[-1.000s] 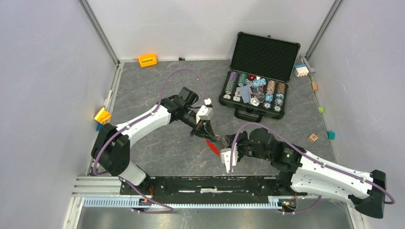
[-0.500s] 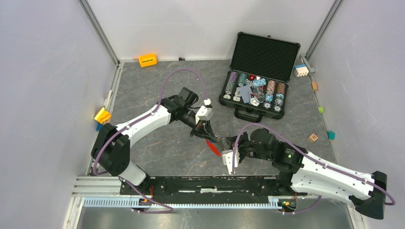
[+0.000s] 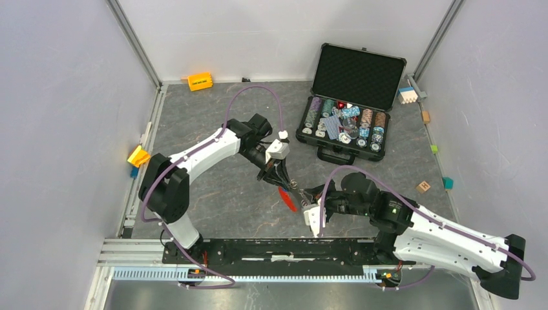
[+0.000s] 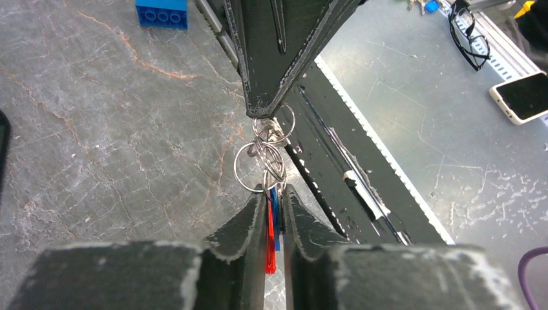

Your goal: Put the keys on the keyring

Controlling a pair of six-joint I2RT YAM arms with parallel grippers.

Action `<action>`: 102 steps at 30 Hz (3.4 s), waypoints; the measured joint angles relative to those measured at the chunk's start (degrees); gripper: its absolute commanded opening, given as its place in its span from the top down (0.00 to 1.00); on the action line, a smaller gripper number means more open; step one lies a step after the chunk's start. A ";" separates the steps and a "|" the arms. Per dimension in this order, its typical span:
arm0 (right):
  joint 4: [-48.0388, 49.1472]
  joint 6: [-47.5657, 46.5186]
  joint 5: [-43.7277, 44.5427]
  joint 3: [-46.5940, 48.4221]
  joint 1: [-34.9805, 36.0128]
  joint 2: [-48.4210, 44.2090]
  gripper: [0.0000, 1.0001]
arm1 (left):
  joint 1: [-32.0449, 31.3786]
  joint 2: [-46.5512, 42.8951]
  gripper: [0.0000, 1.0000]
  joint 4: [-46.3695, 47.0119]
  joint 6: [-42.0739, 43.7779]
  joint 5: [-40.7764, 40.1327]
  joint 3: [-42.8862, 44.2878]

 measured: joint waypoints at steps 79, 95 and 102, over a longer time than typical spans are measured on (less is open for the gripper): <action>20.85 35.56 -35.19 8.44 -22.18 18.71 1.00 | 3.06 -30.45 0.68 42.07 -25.92 -12.33 -22.69; 23.30 37.35 -38.82 7.98 -23.52 19.08 1.00 | 2.82 -30.21 0.83 48.19 -29.86 -12.02 -23.76; 23.67 37.86 -39.21 7.48 -23.89 19.28 1.00 | 2.32 -29.90 0.98 49.62 -31.54 -11.89 -23.76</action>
